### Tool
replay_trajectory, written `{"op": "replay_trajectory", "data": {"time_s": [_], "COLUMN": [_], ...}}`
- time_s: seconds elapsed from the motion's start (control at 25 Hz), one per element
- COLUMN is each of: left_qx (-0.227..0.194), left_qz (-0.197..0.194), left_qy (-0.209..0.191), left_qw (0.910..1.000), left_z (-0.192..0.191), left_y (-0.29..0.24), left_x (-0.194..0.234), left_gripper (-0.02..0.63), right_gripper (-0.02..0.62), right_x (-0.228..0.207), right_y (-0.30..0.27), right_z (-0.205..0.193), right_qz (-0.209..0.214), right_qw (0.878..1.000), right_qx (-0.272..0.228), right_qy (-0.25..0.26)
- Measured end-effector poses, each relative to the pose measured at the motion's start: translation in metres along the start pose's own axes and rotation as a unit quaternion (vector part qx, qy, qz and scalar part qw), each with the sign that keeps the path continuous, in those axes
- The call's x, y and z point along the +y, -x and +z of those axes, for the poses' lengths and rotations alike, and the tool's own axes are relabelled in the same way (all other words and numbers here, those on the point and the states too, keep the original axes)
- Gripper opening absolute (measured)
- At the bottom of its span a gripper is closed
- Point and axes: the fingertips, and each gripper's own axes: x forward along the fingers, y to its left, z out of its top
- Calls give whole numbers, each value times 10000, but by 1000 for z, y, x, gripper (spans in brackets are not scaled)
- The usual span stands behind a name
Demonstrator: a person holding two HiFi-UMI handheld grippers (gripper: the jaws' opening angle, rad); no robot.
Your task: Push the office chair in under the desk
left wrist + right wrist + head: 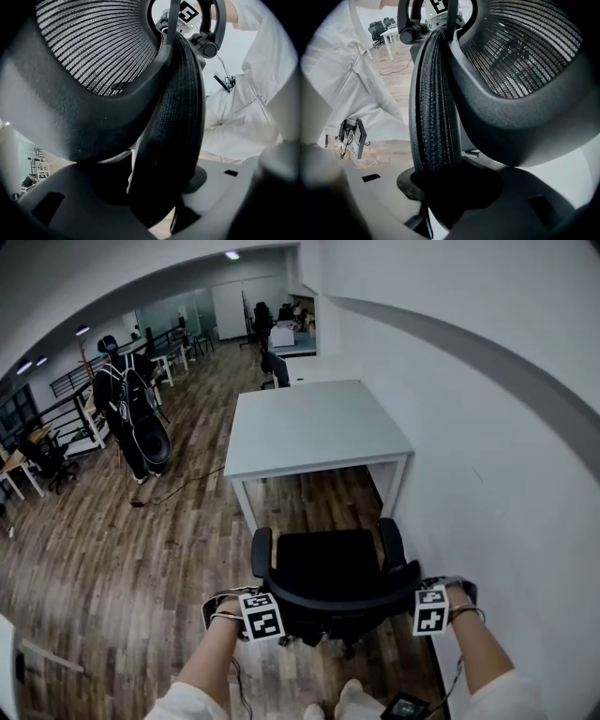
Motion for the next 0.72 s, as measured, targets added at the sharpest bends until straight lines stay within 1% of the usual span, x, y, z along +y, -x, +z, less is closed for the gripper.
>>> {"op": "replay_trajectory", "data": {"time_s": [0.28, 0.48, 0.72], "left_qx": [68, 39, 50], "left_qz": [-81, 11, 24], "left_qy": [93, 161, 225], "left_qw": [9999, 9999, 9997], "left_z": [13, 26, 37], "left_y": [-9, -11, -16], "left_x": [26, 44, 68], "left_gripper": [212, 212, 212], "right_gripper": [161, 161, 161], "right_x": [-35, -57, -86], "right_y": [-12, -17, -24], "right_z": [-12, -23, -31], "right_qz": [55, 22, -13], "right_qw": [9999, 9998, 9997], "right_qx": [-9, -11, -53], "right_qy": [121, 177, 245]}}
